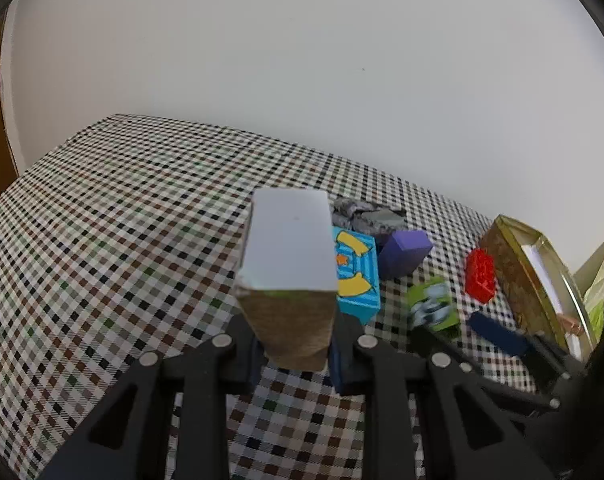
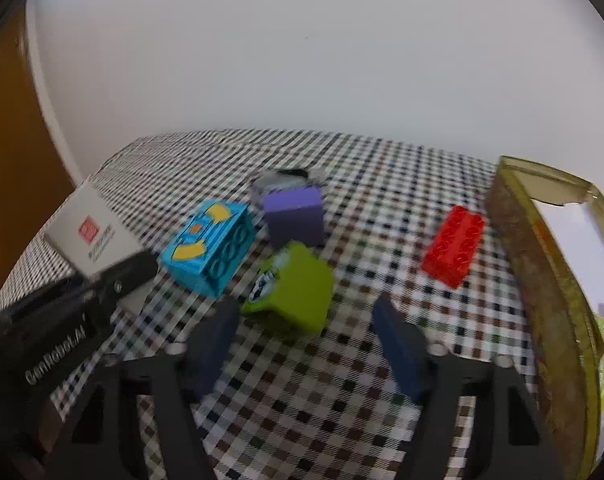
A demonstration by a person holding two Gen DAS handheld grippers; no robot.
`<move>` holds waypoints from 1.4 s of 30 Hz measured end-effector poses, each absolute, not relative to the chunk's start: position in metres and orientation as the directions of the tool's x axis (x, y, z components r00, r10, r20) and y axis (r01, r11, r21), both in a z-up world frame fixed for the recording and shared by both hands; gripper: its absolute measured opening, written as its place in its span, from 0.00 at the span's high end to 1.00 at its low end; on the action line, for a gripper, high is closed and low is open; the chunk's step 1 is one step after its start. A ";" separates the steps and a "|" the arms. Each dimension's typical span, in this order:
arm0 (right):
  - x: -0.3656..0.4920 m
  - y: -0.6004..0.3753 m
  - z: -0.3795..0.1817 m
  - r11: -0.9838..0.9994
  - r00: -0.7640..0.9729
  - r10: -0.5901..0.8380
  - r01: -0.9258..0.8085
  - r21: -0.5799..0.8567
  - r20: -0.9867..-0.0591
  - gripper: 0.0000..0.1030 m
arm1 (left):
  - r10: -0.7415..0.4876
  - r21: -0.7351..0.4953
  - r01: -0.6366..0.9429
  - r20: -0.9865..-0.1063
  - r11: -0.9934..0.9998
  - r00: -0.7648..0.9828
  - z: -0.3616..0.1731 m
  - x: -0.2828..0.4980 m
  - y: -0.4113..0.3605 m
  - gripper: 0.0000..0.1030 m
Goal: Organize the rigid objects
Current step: 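Grasp the white box with the left gripper while the right grasps the lime-green block, then carry the white box with the left gripper while the right carries the green block over the tin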
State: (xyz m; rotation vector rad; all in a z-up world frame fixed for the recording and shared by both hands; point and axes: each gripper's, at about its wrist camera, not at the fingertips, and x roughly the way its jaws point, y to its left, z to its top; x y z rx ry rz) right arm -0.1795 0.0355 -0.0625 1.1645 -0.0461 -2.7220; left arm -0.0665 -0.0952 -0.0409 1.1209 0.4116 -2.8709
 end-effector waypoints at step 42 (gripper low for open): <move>-0.087 0.198 0.002 -0.987 -0.948 -0.041 -0.010 0.158 -0.316 0.67 | 0.074 -0.168 0.007 -0.470 -0.986 -0.880 0.001 -0.020 -0.039 0.77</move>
